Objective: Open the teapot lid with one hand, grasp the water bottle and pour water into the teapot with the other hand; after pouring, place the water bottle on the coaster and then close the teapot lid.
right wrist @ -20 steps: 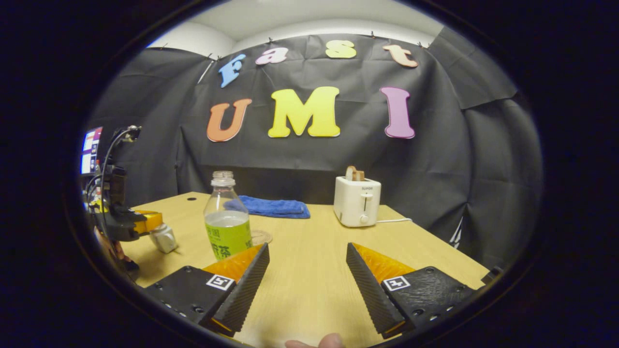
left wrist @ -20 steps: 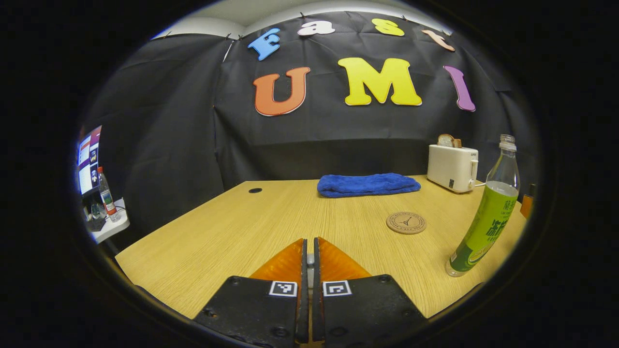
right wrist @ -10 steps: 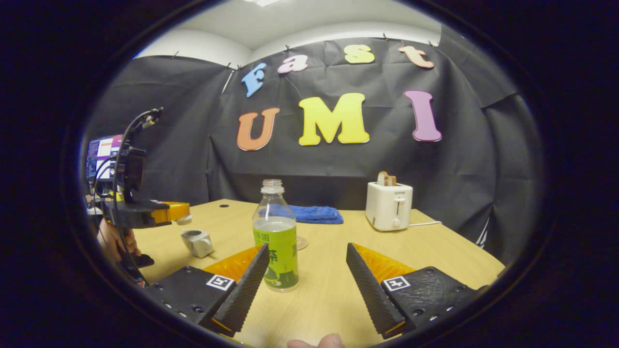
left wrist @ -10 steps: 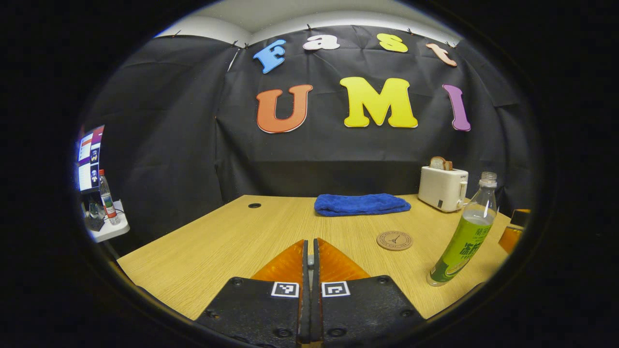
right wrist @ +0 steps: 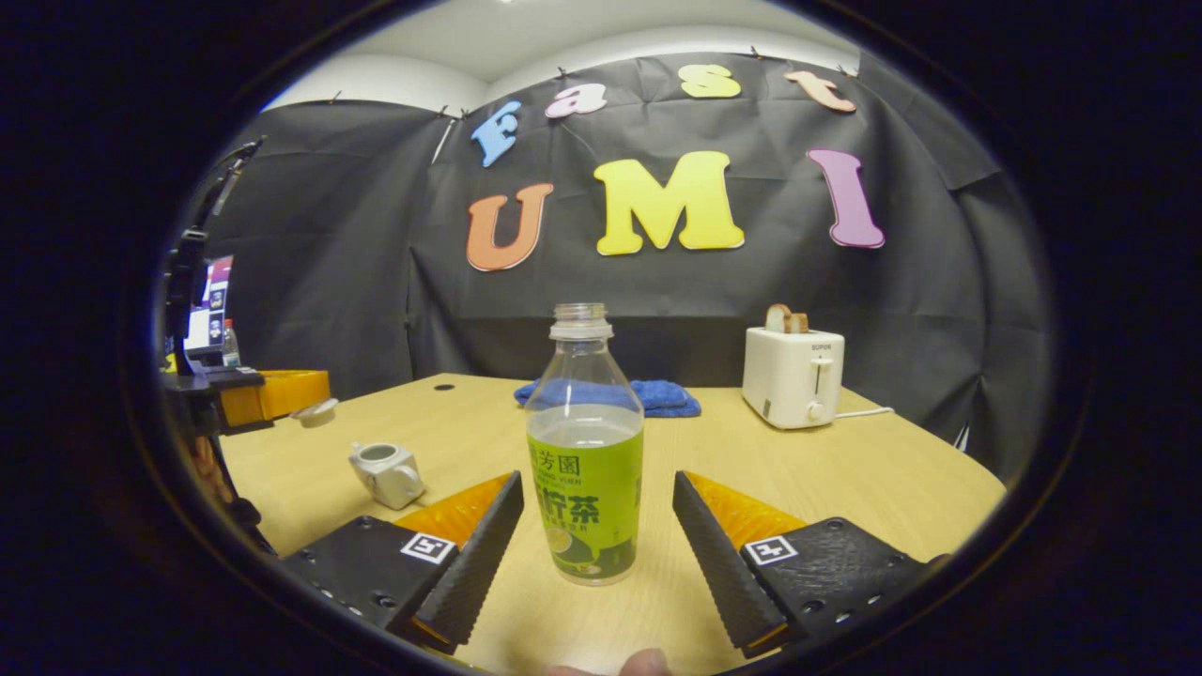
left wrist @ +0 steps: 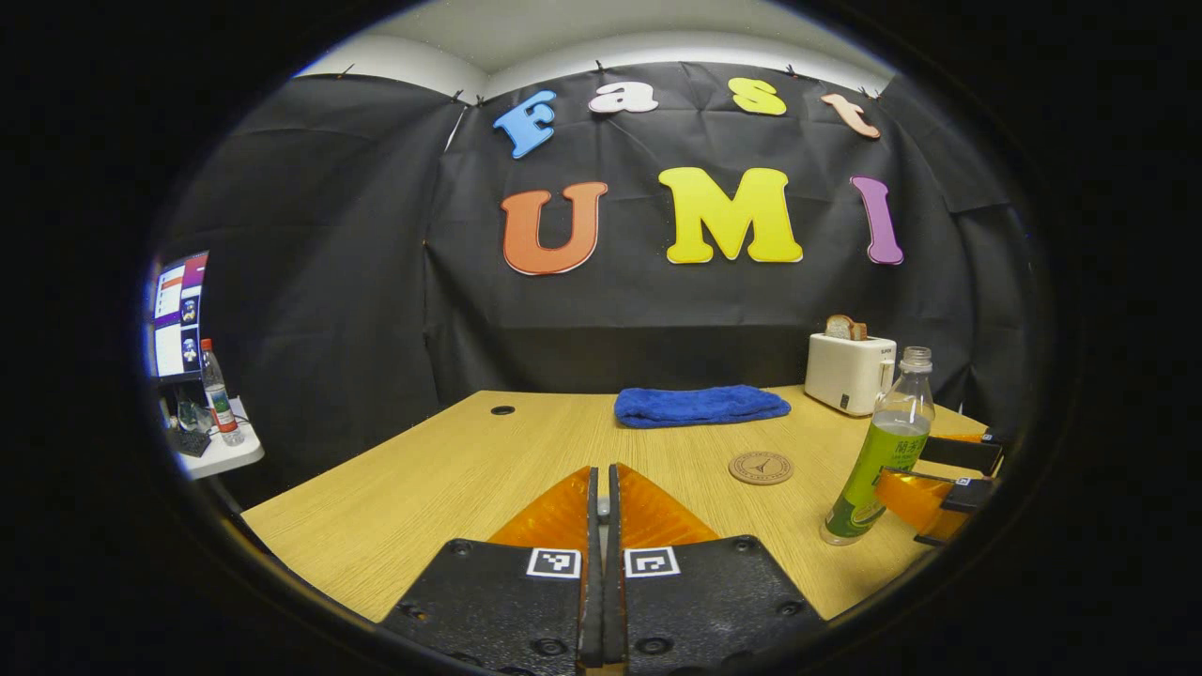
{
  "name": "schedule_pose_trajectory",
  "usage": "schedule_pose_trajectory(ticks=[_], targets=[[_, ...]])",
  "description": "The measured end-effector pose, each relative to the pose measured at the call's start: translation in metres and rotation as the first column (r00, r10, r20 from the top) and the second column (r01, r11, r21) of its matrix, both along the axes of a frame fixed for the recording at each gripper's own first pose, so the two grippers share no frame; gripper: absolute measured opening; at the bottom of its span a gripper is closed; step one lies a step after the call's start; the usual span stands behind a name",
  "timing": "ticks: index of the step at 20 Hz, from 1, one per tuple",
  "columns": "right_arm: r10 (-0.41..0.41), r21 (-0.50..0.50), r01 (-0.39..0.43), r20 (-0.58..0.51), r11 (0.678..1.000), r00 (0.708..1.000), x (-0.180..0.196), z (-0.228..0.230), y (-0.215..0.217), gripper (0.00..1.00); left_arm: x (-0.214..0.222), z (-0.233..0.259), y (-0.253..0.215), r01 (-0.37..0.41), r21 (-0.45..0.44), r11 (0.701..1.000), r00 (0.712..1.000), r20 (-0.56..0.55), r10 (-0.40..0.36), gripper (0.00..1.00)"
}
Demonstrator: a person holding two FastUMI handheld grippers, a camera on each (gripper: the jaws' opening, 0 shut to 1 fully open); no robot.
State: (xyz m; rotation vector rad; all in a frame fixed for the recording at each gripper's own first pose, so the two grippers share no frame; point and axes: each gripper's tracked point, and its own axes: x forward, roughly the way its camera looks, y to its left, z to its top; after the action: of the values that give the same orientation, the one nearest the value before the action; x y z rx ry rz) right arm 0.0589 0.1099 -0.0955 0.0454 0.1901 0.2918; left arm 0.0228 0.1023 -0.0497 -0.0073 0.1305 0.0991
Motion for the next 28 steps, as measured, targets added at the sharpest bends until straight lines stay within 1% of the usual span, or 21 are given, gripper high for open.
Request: schedule_pose_trajectory(ticks=[1,2,4,5,6,7,8,9,10,12,14,16,18,20,21,24,26,28], targets=[[-0.007,0.003,0.007,-0.007,1.0,1.0,0.004,-0.001,0.003,0.95,0.0,0.002,0.003,-0.005,-0.003,1.0,1.0,0.004,0.005,0.03],[-0.015,0.008,0.015,-0.013,1.0,1.0,0.006,-0.003,0.005,0.97,-0.003,0.002,0.006,-0.008,-0.006,1.0,1.0,0.008,0.008,0.03],[-0.023,0.024,0.024,-0.026,0.999,0.999,0.011,-0.005,0.009,0.95,-0.004,0.003,0.009,-0.012,-0.008,1.0,1.0,0.014,0.012,0.03],[-0.026,0.033,0.027,-0.033,0.999,0.999,0.012,-0.005,0.012,0.89,-0.006,0.005,0.011,-0.013,-0.006,1.0,1.0,0.017,0.013,0.03],[-0.028,0.037,0.029,-0.042,0.999,0.999,0.013,-0.007,0.013,0.84,-0.006,0.005,0.013,-0.014,-0.007,1.0,1.0,0.019,0.014,0.03],[-0.029,0.033,0.031,-0.043,0.999,0.999,0.012,-0.006,0.014,0.76,-0.007,0.006,0.015,-0.015,-0.01,1.0,1.0,0.022,0.015,0.03],[-0.025,0.022,0.026,-0.042,0.999,0.999,0.013,-0.006,0.017,0.76,-0.006,0.005,0.017,-0.015,-0.014,1.0,1.0,0.023,0.015,0.03],[-0.018,0.004,0.018,-0.042,1.0,0.999,0.012,-0.005,0.018,0.74,-0.005,0.005,0.018,-0.015,-0.015,1.0,1.0,0.025,0.015,0.03],[-0.006,-0.028,0.005,-0.036,1.0,0.999,0.012,-0.003,0.021,0.74,-0.006,0.005,0.019,-0.014,-0.016,1.0,1.0,0.027,0.015,0.03],[0.005,-0.14,-0.007,-0.016,0.99,1.0,0.016,0.005,0.022,0.72,-0.004,0.007,0.023,-0.009,-0.016,1.0,0.999,0.032,0.009,0.03],[0.024,-0.251,-0.019,0.016,0.968,1.0,0.023,0.016,0.027,0.7,-0.006,0.007,0.024,-0.007,-0.005,1.0,0.999,0.035,0.007,0.03],[0.057,-0.383,-0.04,0.032,0.923,0.998,0.033,0.022,0.032,0.7,-0.006,0.009,0.029,-0.005,0.0,1.0,0.999,0.039,0.005,0.03],[0.094,-0.502,-0.061,0.041,0.863,0.995,0.041,0.026,0.041,0.7,-0.006,0.008,0.034,-0.004,-0.004,1.0,0.999,0.041,0.004,0.03],[0.132,-0.596,-0.076,0.051,0.799,0.99,0.043,0.028,0.054,0.7,-0.006,0.003,0.04,-0.004,-0.012,1.0,1.0,0.029,0.004,0.03],[0.157,-0.64,-0.086,0.055,0.763,0.986,0.05,0.027,0.061,0.71,-0.007,0.0,0.043,-0.004,-0.017,1.0,1.0,0.022,0.004,0.03],[0.214,-0.768,-0.081,0.074,0.636,0.974,0.063,0.029,0.073,0.71,-0.008,-0.003,0.051,-0.01,-0.023,1.0,1.0,0.015,0.011,0.03],[0.255,-0.826,-0.073,0.087,0.558,0.963,0.065,0.028,0.082,0.7,-0.01,-0.003,0.058,-0.013,-0.025,1.0,1.0,0.02,0.013,0.03],[0.288,-0.869,-0.068,0.088,0.491,0.954,0.066,0.027,0.092,0.71,-0.009,-0.006,0.061,-0.005,-0.022,1.0,1.0,0.019,0.005,0.03]])
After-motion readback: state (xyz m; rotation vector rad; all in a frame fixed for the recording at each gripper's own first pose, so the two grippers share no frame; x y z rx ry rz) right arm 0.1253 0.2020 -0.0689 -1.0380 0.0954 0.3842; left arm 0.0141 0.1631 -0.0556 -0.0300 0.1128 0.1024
